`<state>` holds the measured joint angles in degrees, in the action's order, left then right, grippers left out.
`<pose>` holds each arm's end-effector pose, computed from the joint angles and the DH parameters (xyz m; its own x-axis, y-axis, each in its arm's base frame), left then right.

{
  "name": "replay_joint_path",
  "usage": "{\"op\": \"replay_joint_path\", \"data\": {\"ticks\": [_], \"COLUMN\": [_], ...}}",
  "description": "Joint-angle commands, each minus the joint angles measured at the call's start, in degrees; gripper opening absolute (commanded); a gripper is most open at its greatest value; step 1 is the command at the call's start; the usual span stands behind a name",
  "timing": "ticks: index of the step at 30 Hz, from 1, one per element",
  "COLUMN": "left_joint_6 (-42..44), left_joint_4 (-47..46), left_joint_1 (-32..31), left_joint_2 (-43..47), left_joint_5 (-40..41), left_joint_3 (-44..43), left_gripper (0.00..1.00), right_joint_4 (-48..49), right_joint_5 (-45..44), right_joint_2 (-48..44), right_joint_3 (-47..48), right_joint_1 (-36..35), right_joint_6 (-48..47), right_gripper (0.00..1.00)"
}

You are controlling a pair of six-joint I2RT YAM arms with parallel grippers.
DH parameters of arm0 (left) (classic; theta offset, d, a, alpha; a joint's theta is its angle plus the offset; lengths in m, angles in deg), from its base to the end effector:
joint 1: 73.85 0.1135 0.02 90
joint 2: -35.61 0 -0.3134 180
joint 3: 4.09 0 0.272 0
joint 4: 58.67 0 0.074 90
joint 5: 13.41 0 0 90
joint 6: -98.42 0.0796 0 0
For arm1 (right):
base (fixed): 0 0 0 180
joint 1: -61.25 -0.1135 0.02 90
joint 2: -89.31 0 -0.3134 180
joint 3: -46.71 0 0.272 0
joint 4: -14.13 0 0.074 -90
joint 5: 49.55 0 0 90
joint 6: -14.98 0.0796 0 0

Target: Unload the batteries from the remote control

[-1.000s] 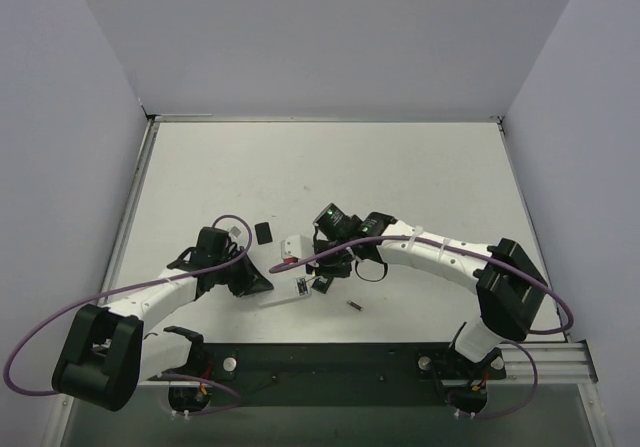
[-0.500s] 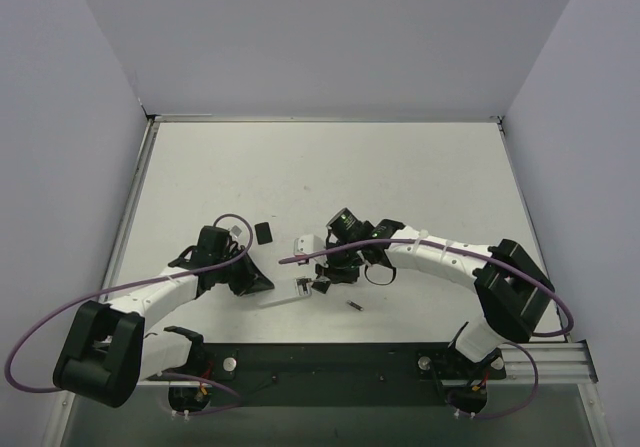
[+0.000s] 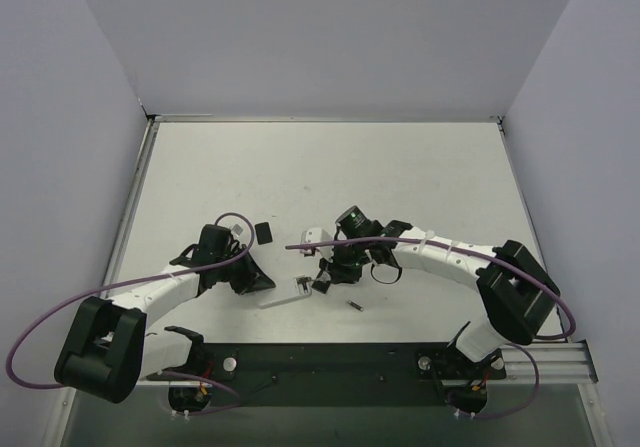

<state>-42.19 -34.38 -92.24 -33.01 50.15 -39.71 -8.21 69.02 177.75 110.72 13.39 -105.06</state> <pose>0.1903 -0.1006 0.1350 -0.9015 -0.4295 -0.0534 -0.2929 0.6962 -0.6554 0.2118 0.2908 0.2094 0.0128 -0.6411 -0.7674 -0.9987 0.0294 -0.0412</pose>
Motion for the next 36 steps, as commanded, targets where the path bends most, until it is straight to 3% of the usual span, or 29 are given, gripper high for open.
{"op": "replay_joint_path", "data": {"ticks": [1, 17, 26, 31, 36], "left_joint_6": [2.0, 2.4, 2.1, 3.5, 4.7], "left_joint_4": [3.0, 2.3, -0.1, 6.0, 12.1], "left_joint_1": [-0.3, -0.4, -0.3, 0.2, 1.2], "left_joint_2": [-1.7, -2.0, 0.5, 3.5, 5.2], "left_joint_5": [6.0, 5.2, -0.3, 3.1, 6.5], "left_joint_3": [0.7, 0.6, -2.1, -9.5, -12.0], "left_gripper": [0.00, 0.00, 0.00, 0.33, 0.43], "right_joint_4": [6.9, 6.8, -2.6, -7.8, -12.2], "right_joint_5": [3.5, 4.6, -9.5, -19.3, -25.4], "right_joint_2": [-3.1, -5.6, -7.8, -8.0, -7.8], "right_joint_3": [-2.1, -2.0, 1.7, 4.6, 7.8], "right_joint_1": [3.3, 5.7, 0.0, -4.6, -8.2], "right_joint_6": [3.5, 4.9, -0.5, -4.2, -7.6], "right_gripper": [0.00, 0.00, 0.00, 0.00, 0.00]}}
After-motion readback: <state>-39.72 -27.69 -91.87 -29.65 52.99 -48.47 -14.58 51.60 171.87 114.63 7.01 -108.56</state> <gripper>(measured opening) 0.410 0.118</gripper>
